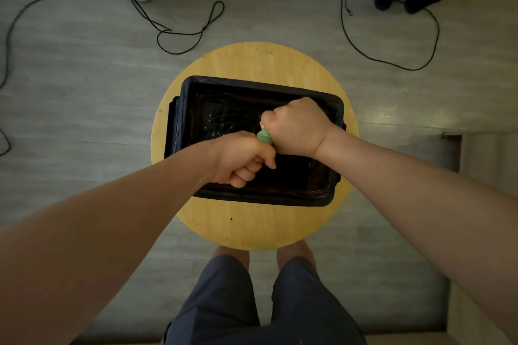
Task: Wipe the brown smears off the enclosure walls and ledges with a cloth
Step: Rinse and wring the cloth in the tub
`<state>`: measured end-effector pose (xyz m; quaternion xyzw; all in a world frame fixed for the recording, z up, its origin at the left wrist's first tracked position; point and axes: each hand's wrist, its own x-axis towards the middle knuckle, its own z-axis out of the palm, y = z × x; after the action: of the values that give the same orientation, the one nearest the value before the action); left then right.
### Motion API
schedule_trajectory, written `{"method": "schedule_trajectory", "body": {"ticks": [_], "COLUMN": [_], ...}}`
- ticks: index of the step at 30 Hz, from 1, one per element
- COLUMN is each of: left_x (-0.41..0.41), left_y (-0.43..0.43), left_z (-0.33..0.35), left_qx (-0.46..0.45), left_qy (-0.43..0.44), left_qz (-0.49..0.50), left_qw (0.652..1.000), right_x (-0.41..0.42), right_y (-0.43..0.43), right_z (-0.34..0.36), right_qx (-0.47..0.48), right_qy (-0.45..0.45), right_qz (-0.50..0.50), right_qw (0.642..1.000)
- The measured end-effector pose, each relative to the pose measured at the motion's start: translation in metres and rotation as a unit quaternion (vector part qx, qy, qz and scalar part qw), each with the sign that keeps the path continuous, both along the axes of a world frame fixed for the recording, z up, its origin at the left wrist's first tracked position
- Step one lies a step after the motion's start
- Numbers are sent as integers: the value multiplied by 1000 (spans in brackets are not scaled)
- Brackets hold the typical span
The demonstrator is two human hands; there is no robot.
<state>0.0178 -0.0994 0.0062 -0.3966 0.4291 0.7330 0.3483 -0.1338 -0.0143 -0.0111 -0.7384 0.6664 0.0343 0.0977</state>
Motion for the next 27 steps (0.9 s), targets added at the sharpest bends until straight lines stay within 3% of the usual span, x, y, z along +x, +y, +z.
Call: {"method": "schedule_trajectory", "body": {"ticks": [12, 14, 15, 16, 18, 19, 21, 24, 27], "left_x": [0, 4, 6, 9, 17, 19, 21, 15, 8], "left_y": [-20, -18, -15, -9, 5, 10, 13, 8, 9], "left_z": [86, 80, 73, 62, 43, 33, 24, 22, 28], "left_qx": [30, -58, -164, -292, -469, -491, -484, -488, -467], "left_qy": [50, 72, 87, 90, 68, 61, 66, 83, 101], "left_qz": [-48, -81, -118, -180, -291, -315, -304, -264, -233], "left_qw": [997, 992, 976, 935, 831, 810, 818, 828, 847], "right_x": [2, 12, 20, 31, 52, 59, 63, 58, 47], "right_y": [-4, 2, 3, 4, 11, 16, 29, 46, 61], "right_z": [86, 84, 80, 77, 63, 55, 46, 44, 57], "right_qx": [-76, -71, -39, 40, 218, 262, 260, 160, 167], "right_qy": [13, 11, 2, -13, -87, -137, -210, -253, -350], "right_qz": [-24, -69, -102, -146, -246, -288, -348, -388, -422], "right_qw": [997, 995, 994, 988, 941, 911, 876, 872, 819]}}
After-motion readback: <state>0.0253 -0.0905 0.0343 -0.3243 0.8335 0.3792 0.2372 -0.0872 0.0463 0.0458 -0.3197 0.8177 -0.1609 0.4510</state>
